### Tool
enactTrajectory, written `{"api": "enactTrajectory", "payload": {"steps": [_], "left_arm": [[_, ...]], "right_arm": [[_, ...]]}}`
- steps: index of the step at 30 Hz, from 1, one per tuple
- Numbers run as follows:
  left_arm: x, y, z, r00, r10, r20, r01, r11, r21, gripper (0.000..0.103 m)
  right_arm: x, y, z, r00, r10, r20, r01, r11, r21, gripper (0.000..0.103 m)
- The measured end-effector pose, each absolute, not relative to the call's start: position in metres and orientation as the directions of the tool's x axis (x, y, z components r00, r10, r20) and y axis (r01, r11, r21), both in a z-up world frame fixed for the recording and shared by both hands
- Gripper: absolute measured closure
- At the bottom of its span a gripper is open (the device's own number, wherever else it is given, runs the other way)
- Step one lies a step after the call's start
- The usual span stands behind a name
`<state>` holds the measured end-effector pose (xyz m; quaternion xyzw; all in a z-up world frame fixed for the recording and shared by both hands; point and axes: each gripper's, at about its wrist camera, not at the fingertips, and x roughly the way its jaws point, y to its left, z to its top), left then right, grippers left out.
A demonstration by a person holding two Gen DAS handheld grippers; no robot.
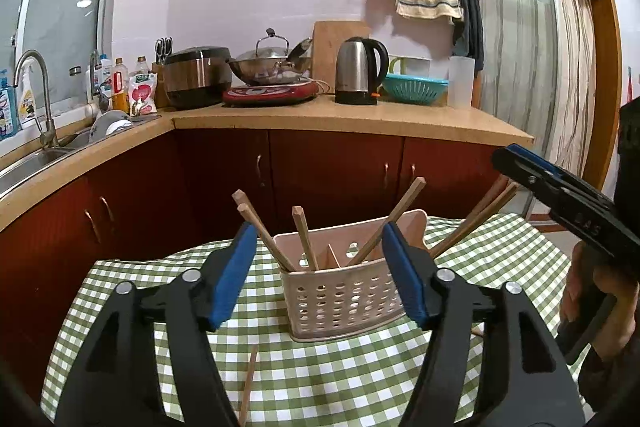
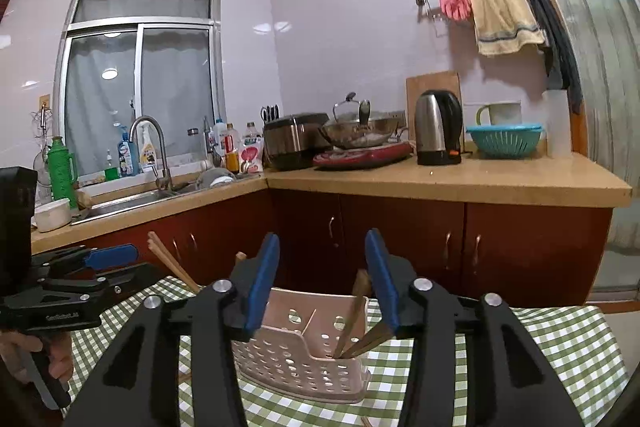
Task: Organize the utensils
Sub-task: 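Insert the chopsticks into the holder and open both tools, then move both open tools back toward the last loose chopsticks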
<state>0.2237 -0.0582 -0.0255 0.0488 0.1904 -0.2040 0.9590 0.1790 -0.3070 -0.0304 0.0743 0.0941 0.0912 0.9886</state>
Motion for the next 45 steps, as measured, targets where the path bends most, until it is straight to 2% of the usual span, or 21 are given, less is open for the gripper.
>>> {"api": "enactTrajectory", "payload": {"steps": [8,11,21,33,35,36,38,40,44,45], "left_arm": [[0.19,-0.041,-0.03,0.867,-0.353,-0.351,0.38,0.925,0.007,0.024],[0.178,-0.033,-0.041,0.872,-0.339,-0.353,0.366,0.93,0.012,0.024],[0.142,-0.008,-0.093,0.867,-0.274,-0.417,0.304,0.953,0.007,0.024],[0.124,0.012,-0.142,0.846,-0.196,-0.495,0.222,0.975,-0.007,0.024],[0.124,0.014,-0.145,0.843,-0.189,-0.504,0.218,0.976,-0.001,0.024],[0.124,0.013,-0.148,0.841,-0.184,-0.508,0.216,0.976,0.003,0.024],[0.124,0.013,-0.15,0.838,-0.18,-0.515,0.213,0.977,0.005,0.024],[0.125,0.014,-0.154,0.833,-0.182,-0.522,0.214,0.977,0.001,0.024],[0.126,0.016,-0.158,0.828,-0.184,-0.529,0.216,0.976,-0.001,0.024],[0.126,0.016,-0.159,0.827,-0.183,-0.531,0.215,0.977,-0.002,0.024]], "right_arm": [[0.135,-0.318,-0.03,0.973,0.174,-0.152,-0.154,0.979,0.138,0.05],[0.117,-0.324,-0.045,0.974,0.15,-0.171,-0.131,0.984,0.117,0.05],[0.068,-0.347,-0.125,0.937,0.08,-0.341,-0.043,0.992,0.116,0.05],[0.043,-0.377,-0.197,0.878,0.007,-0.479,0.075,0.985,0.153,0.051],[0.045,-0.381,-0.205,0.863,-0.007,-0.505,0.096,0.984,0.149,0.052],[0.047,-0.382,-0.207,0.856,-0.009,-0.517,0.102,0.983,0.152,0.057],[0.047,-0.385,-0.211,0.85,-0.002,-0.527,0.105,0.981,0.166,0.061],[0.052,-0.382,-0.213,0.827,-0.018,-0.561,0.114,0.984,0.136,0.071],[0.058,-0.38,-0.217,0.79,-0.04,-0.611,0.136,0.984,0.111,0.074],[0.06,-0.38,-0.218,0.78,-0.041,-0.625,0.138,0.984,0.108,0.077]]}}
